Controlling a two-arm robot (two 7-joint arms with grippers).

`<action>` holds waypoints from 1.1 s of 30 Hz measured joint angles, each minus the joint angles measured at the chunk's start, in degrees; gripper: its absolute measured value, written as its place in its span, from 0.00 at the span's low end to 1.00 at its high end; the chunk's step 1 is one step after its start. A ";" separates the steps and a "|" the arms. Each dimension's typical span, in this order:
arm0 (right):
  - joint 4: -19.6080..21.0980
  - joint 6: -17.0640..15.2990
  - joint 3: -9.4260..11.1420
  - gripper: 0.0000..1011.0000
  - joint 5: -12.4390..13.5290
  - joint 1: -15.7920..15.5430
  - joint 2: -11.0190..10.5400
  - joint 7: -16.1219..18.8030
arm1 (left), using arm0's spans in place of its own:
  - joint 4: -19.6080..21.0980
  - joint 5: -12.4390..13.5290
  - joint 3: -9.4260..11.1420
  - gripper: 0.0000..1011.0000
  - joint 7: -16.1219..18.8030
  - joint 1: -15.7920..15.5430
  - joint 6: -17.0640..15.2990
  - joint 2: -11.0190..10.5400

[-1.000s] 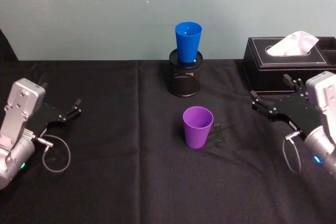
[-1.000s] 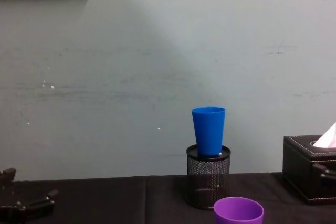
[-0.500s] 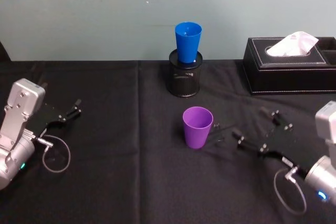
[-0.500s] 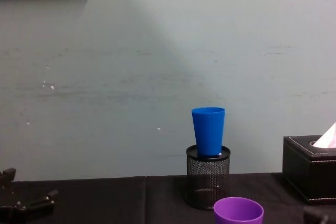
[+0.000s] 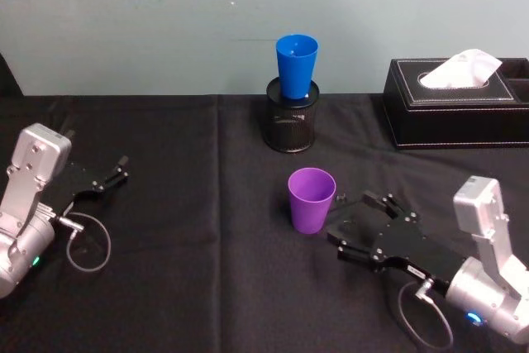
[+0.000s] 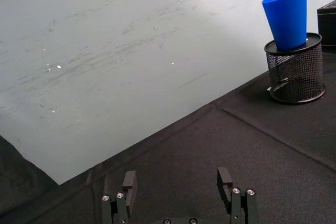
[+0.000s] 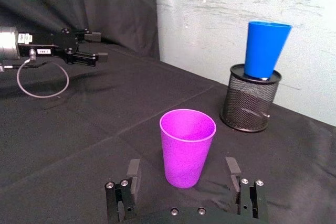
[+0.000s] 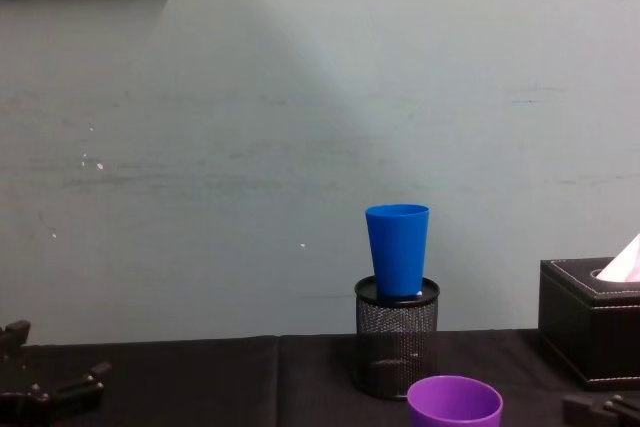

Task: Pick up one cup with a gripper and tap it against the other cup.

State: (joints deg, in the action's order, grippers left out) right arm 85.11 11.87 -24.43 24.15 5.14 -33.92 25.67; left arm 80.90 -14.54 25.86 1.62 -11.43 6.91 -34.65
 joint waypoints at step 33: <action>-13.90 -1.62 -1.23 0.99 -5.49 11.27 11.45 4.67 | 0.00 0.00 0.00 0.99 0.00 0.00 0.00 0.00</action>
State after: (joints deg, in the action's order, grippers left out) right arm 71.21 10.25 -25.66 18.66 16.41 -22.48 30.34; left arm 80.90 -14.55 25.86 1.62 -11.43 6.91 -34.65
